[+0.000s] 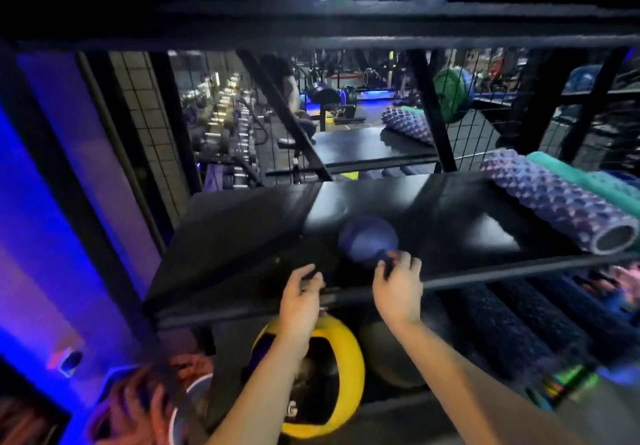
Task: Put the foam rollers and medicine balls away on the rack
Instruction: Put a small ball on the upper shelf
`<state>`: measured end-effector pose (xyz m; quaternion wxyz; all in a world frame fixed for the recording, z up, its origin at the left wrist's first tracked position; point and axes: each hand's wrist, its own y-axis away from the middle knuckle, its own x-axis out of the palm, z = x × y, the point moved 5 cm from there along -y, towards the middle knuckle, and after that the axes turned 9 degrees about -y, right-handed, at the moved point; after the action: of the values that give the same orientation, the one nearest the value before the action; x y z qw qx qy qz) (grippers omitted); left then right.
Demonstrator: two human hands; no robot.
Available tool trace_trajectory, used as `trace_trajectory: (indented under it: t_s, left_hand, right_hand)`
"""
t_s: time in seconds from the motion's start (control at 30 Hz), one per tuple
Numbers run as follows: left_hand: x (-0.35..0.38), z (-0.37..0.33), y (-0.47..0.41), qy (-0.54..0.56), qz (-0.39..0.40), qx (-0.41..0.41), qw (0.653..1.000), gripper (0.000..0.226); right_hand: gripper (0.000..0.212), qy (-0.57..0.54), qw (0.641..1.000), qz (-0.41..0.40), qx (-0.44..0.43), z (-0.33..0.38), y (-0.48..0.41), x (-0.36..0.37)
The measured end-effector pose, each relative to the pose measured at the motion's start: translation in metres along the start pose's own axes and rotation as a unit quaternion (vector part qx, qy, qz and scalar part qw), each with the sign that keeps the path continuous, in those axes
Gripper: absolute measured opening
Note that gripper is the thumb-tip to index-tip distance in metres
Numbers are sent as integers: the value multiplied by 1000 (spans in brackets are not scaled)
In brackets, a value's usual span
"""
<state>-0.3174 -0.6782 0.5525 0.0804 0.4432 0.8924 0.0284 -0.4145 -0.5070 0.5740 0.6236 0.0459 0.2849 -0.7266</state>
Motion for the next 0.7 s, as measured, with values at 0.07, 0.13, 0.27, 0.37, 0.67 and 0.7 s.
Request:
trace_trajectory:
  t_s: [0.07,0.13,0.27,0.37,0.67,0.7]
  left_hand:
    - [-27,19,22,7,-11,9,1000,13]
    - [-54,51,39,-4,-19,4,1000,11]
    - [-110,161,73,-103,-17,-37,994,9]
    - [-157,268,124,-88,-39,-174,980,10]
    - [-225,455,242,7,-70,-431,900,23]
    - [-221,472,243,25,-72,-437,896,24]
  right_hand:
    - [15,-13,999,19,-44,8,39,14]
    - [12,-24,995,76,-53,6,83,36]
    - [19,18,969,243,-48,-19,193,93]
    - [24,80,921,381,-6,-64,283,130]
    - [34,245,787,556,110,-218,442,172]
    - [32,247,784,556,123,-237,451,179]
